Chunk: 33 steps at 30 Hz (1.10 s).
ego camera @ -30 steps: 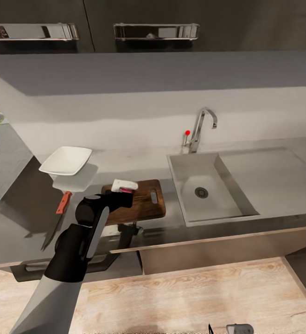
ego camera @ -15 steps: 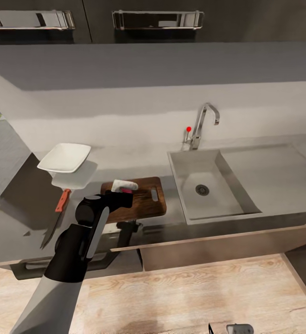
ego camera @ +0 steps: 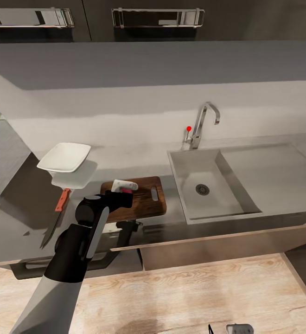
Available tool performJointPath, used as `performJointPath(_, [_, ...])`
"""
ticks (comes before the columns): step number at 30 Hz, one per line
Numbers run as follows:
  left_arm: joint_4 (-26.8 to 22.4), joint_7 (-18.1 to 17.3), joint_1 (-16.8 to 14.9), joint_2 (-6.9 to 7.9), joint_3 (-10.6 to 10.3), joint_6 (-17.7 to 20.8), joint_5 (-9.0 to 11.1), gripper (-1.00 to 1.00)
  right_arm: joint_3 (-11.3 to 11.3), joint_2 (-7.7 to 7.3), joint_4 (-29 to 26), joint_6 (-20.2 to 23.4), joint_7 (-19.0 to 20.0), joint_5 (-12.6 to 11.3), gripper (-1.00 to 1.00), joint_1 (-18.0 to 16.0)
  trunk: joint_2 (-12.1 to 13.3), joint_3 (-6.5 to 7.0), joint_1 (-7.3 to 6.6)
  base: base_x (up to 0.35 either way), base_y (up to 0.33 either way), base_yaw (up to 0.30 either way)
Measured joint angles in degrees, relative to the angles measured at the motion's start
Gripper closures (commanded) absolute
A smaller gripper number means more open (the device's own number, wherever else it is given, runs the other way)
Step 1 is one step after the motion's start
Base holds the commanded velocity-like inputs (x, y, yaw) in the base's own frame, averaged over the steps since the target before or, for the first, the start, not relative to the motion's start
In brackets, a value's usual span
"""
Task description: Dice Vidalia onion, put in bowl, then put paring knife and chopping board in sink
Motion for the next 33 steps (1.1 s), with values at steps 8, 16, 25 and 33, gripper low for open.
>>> performJointPath(8, [0.01, 0.00, 0.02, 0.03, 0.00, 0.00, 0.02, 1.00, 0.00, -0.02, 0.00, -0.09, 0.01, 0.01, -1.00, 0.00, 0.00, 0.00, 0.00, 0.004, 0.003, 0.000])
performJointPath(16, [-0.06, 0.01, 0.02, 0.03, 0.00, 0.00, -0.07, 1.00, 0.00, 0.00, 0.00, -0.09, 0.01, 0.01, -1.00, 0.00, 0.00, 0.00, 0.00, 0.099, 0.050, 0.000])
performJointPath(25, [-0.08, 0.01, 0.02, 0.02, 0.00, 0.00, -0.06, 1.00, 0.00, -0.02, 0.00, -0.09, 0.01, 0.01, -1.00, 0.00, 0.00, 0.00, 0.00, 0.000, 0.001, 0.000])
performJointPath(33, [-0.08, 0.00, 0.02, 0.02, 0.00, 0.00, -0.06, 1.00, 0.00, 0.00, 0.00, -0.09, 0.01, 0.01, -1.00, 0.00, 0.00, 0.00, 0.00, -0.042, -0.027, 0.000])
